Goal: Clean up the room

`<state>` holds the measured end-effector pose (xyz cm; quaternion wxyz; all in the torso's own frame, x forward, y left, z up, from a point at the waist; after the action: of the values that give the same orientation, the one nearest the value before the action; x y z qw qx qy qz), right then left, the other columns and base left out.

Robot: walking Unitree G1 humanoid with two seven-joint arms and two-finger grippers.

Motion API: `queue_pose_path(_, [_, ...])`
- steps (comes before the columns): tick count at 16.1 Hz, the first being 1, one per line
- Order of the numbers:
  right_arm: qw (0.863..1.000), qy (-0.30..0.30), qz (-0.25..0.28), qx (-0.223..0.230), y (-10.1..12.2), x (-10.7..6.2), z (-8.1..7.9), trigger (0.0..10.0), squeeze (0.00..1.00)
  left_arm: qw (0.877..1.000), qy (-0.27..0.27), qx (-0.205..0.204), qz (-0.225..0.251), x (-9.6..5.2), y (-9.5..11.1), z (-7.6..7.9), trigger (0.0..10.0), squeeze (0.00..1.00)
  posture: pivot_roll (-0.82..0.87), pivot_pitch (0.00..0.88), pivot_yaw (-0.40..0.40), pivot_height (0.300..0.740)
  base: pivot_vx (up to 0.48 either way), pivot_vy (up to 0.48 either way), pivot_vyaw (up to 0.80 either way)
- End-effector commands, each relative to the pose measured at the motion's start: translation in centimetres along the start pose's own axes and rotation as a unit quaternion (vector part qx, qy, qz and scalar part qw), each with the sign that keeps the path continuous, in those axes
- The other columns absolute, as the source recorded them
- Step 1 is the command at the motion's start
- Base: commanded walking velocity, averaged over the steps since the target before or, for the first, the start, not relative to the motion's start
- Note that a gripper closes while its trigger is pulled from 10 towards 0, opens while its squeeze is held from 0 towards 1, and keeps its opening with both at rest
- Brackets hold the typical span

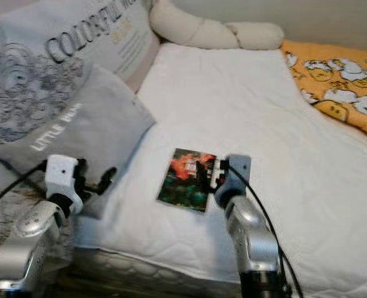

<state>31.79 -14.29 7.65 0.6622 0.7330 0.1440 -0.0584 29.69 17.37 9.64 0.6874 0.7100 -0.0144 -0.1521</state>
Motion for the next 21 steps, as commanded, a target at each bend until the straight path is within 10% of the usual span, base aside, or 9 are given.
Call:
queue_pose_path(1, [0.999, -0.011, 0.019, -0.047, 0.5, -0.1, 0.9, 10.0, 1.0, 1.0, -0.002, 0.001, 0.012, 0.4, 0.6, 0.4, 10.0, 0.0, 0.02, 0.0, -0.011, 0.74, 0.0, -0.48, 0.0])
queue_pose_path(21, [0.997, -0.025, -0.007, -0.076, -0.8, 0.4, 0.1, 10.0, 1.0, 0.999, 0.028, 0.023, 0.013, 1.1, 1.0, -0.5, 10.0, 0.0, 0.03, 0.0, -0.01, 0.74, 0.0, -0.452, 0.0])
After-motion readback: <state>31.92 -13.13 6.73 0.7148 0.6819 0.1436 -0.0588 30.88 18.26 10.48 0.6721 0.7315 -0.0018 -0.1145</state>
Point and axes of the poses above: a point about 5 cm out from each wrist's last joint towards the gripper, its own x axis pointing out of the wrist towards the gripper, its own y axis along the axis of the wrist's last joint, z = x × y, the point moved 3 cm from there along x, pointing out of the wrist towards the gripper, and after that the axes turned 1 degree about -x, right-handed, at the moved point
